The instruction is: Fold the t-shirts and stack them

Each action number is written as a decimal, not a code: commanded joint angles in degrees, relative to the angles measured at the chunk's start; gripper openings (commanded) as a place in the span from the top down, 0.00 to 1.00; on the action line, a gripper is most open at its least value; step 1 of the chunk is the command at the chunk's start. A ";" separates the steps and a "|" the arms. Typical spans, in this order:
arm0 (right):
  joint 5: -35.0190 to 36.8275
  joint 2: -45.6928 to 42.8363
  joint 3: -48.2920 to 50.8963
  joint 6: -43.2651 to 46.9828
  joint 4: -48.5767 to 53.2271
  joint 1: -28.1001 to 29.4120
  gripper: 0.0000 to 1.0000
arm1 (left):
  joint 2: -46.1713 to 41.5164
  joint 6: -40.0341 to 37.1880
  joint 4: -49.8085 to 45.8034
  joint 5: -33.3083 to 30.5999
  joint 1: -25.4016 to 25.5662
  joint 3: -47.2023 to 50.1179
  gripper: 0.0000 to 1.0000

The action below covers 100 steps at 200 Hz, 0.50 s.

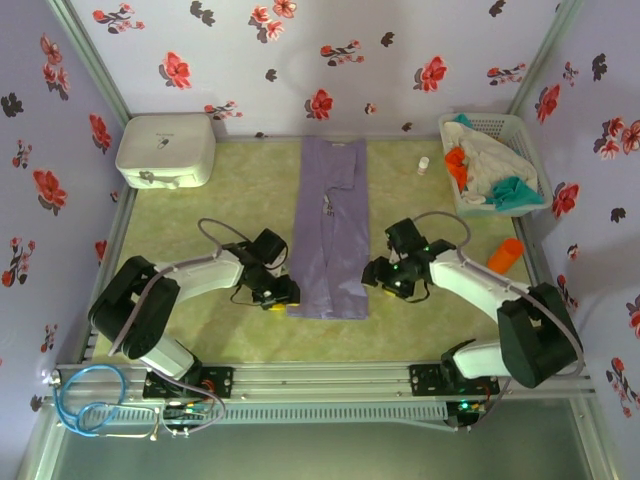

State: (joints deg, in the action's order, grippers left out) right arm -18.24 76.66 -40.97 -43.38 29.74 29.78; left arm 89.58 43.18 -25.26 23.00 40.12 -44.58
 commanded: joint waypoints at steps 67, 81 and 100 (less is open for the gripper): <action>2.00 -3.61 8.49 -11.91 -5.86 8.45 0.52 | 1.08 1.81 2.11 1.84 1.97 0.96 0.69; 1.63 -3.37 8.45 -11.98 -6.48 8.70 0.54 | 1.21 2.08 2.40 1.82 2.15 1.33 0.71; 1.50 -3.44 8.45 -12.30 -6.95 9.04 0.57 | 1.06 2.59 2.91 1.76 2.25 1.85 0.71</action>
State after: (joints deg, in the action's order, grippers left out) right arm -17.58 73.54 -33.04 -54.04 24.38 38.15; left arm 90.06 44.69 -23.03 24.01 41.74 -43.77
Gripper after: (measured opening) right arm 0.440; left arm 0.290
